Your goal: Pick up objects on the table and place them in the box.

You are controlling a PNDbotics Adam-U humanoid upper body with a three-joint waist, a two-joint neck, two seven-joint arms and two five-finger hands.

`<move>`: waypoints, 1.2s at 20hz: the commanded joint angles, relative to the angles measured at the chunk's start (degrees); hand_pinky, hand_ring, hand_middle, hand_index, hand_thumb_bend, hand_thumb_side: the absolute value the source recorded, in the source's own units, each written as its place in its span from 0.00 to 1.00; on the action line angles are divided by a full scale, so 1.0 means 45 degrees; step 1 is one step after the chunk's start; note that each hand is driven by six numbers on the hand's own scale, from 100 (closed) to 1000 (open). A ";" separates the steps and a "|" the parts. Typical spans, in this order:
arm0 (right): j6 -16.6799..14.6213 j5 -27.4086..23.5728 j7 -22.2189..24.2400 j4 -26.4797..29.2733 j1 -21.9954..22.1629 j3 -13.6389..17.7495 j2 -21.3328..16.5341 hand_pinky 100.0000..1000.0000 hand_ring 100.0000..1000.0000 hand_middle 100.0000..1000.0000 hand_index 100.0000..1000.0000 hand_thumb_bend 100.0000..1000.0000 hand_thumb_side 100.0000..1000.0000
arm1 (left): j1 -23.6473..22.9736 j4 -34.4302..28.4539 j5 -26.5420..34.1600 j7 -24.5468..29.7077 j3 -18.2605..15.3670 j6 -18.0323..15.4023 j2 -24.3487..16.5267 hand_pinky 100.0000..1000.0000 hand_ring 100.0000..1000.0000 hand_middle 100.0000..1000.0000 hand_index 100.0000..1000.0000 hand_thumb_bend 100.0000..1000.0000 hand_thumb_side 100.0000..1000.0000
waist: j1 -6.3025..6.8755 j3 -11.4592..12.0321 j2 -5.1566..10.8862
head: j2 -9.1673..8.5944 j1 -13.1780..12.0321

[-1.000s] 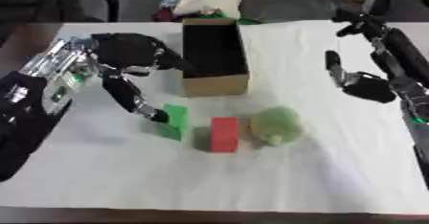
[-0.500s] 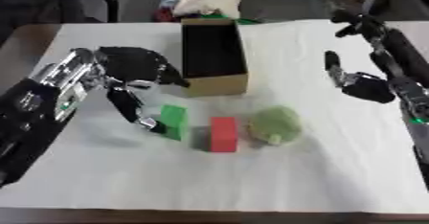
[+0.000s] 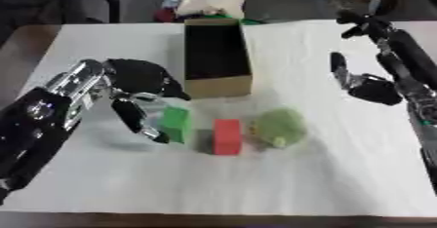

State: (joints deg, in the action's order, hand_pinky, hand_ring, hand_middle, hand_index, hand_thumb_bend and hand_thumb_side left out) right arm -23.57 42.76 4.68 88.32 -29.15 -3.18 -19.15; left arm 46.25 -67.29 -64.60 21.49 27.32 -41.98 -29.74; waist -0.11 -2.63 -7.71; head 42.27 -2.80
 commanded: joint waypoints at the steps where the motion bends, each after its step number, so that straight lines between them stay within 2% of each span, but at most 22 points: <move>1: -0.0030 -0.0028 0.0036 0.0129 -0.0134 0.0073 -0.0295 0.74 0.70 0.82 1.00 0.00 0.59 | 0.0155 0.0008 -0.0187 0.2087 -0.0022 -0.2219 -0.0072 0.79 0.75 0.74 0.97 0.47 1.00 | 0.0001 -0.0010 0.0218 | -0.0023 0.0046; 5: -0.0025 -0.0034 0.0039 0.0123 -0.0126 0.0075 -0.0297 0.74 0.70 0.82 1.00 0.00 0.60 | 0.0111 0.0062 -0.0223 0.1998 0.0031 -0.2219 -0.0020 0.76 0.71 0.70 0.93 0.40 1.00 | -0.0004 -0.0012 0.0214 | -0.0026 0.0042; 7: -0.0024 -0.0040 0.0041 0.0120 -0.0122 0.0074 -0.0295 0.74 0.70 0.82 1.00 0.00 0.60 | 0.0080 0.0110 -0.0157 0.1896 -0.0004 -0.2219 -0.0003 0.73 0.68 0.66 0.90 0.30 0.90 | -0.0007 -0.0011 0.0214 | -0.0026 0.0052; 10: -0.0019 -0.0042 0.0036 0.0119 -0.0131 0.0081 -0.0294 0.74 0.70 0.82 1.00 0.00 0.60 | 0.0061 0.0170 0.0007 0.1807 -0.0020 -0.2219 -0.0013 0.70 0.63 0.60 0.85 0.13 0.59 | -0.0009 -0.0020 0.0213 | -0.0070 0.0065; 13: -0.0016 -0.0048 0.0032 0.0119 -0.0122 0.0084 -0.0296 0.74 0.70 0.82 1.00 0.00 0.60 | 0.0072 0.0040 0.0402 0.1775 -0.0144 -0.2219 -0.0116 0.69 0.61 0.57 0.83 0.06 0.41 | -0.0006 -0.0024 0.0214 | -0.0070 0.0082; 18: -0.0017 -0.0056 0.0030 0.0124 -0.0104 0.0083 -0.0297 0.74 0.70 0.82 1.00 0.00 0.60 | 0.0489 -0.0583 0.1308 0.1450 -0.0870 -0.2219 -0.0413 0.68 0.59 0.56 0.82 0.07 0.19 | 0.0011 -0.0004 0.0238 | -0.0083 0.0126; 20: -0.0021 -0.0061 0.0039 0.0117 -0.0093 0.0071 -0.0300 0.74 0.70 0.81 1.00 0.00 0.60 | 0.0872 -0.0599 0.1681 0.1317 -0.1192 -0.2219 -0.0423 0.68 0.59 0.55 0.82 0.04 0.18 | 0.0017 -0.0016 0.0252 | -0.0086 0.0127; 24: -0.0041 -0.0100 0.0065 0.0098 -0.0076 0.0031 -0.0281 0.74 0.70 0.81 1.00 0.00 0.61 | 0.1876 -0.0072 0.2421 0.1396 -0.1963 -0.2177 -0.0065 0.68 0.59 0.55 0.81 0.07 0.17 | 0.0027 -0.0072 0.0286 | -0.0048 0.0094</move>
State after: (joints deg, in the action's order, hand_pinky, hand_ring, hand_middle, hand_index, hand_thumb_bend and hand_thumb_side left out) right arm -23.56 42.74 4.83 88.31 -28.72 -3.20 -19.15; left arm 53.12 -67.59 -54.97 19.70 20.30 -43.77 -29.50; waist -0.07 -2.89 -7.37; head 42.26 -2.35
